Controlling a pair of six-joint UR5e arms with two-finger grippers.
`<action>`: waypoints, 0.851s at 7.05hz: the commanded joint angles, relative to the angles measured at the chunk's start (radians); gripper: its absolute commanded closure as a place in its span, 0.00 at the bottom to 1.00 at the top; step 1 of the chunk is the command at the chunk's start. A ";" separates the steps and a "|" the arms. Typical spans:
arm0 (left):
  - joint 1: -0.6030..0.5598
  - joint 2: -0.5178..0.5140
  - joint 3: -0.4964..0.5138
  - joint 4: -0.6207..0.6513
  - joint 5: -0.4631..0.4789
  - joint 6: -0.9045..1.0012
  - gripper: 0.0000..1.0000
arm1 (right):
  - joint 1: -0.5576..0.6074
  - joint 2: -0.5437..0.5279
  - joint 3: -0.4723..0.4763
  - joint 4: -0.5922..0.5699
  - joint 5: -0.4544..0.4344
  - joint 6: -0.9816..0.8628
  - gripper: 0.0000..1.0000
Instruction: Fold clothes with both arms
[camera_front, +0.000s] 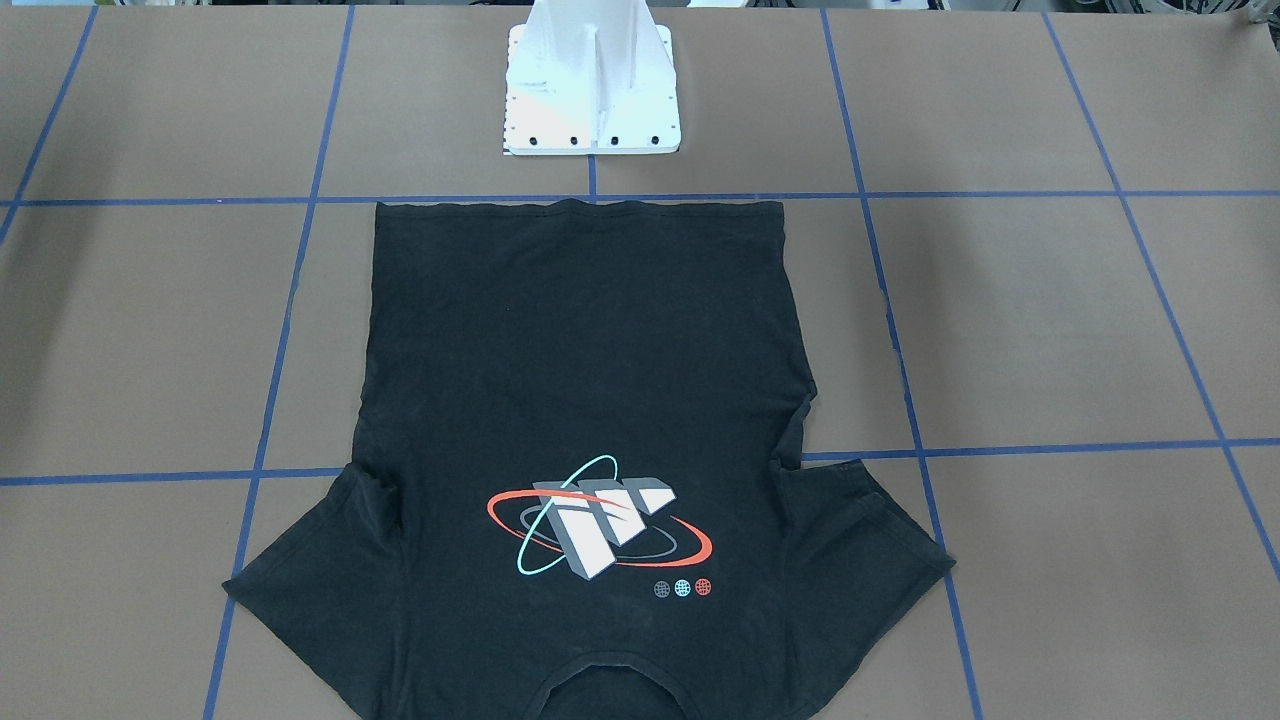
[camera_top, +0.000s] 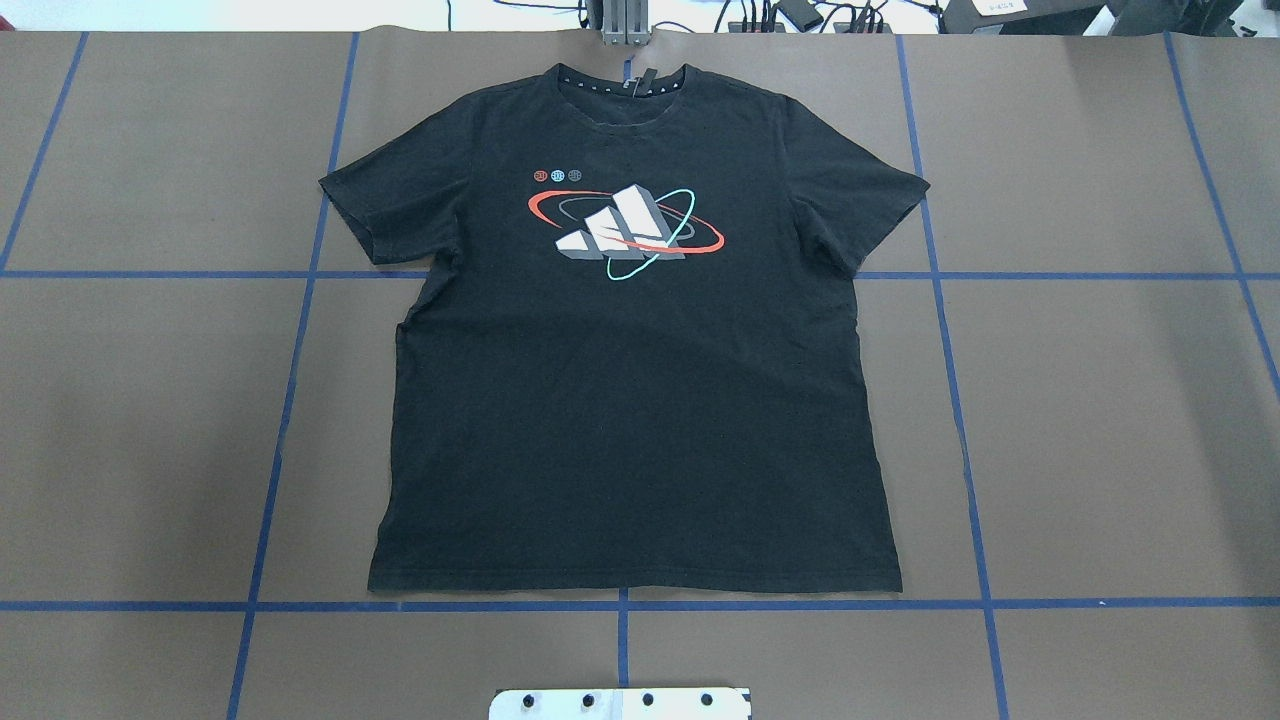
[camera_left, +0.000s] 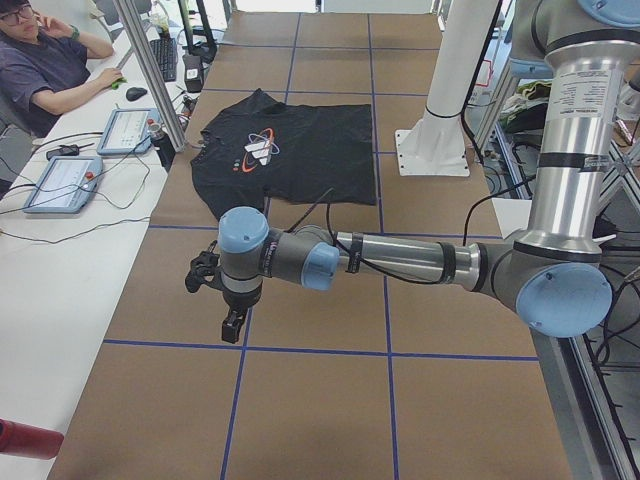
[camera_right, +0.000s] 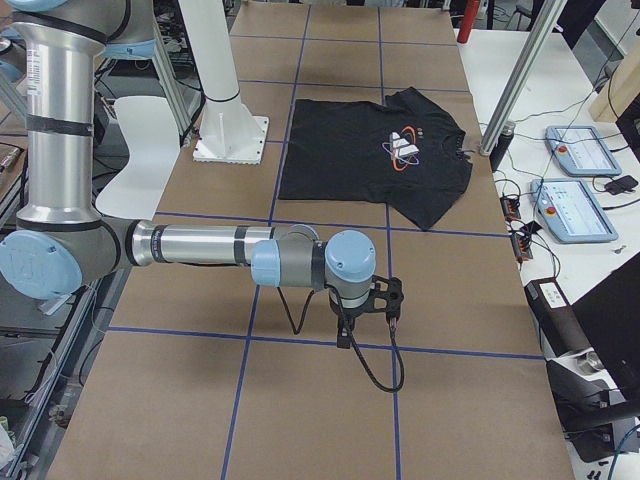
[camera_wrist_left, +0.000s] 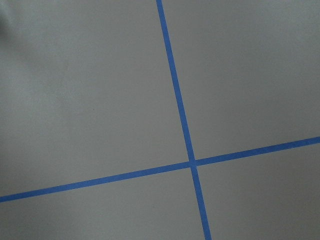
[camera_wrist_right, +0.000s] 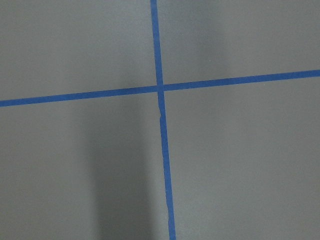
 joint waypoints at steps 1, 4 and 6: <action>0.000 0.000 0.002 0.000 0.002 0.000 0.00 | -0.003 -0.001 0.006 -0.001 0.000 0.000 0.00; 0.000 0.000 -0.002 0.000 0.000 0.000 0.00 | -0.003 0.004 0.006 -0.001 0.001 0.000 0.00; 0.000 0.000 -0.036 0.000 -0.024 0.000 0.00 | -0.005 0.013 0.000 0.005 0.006 0.015 0.00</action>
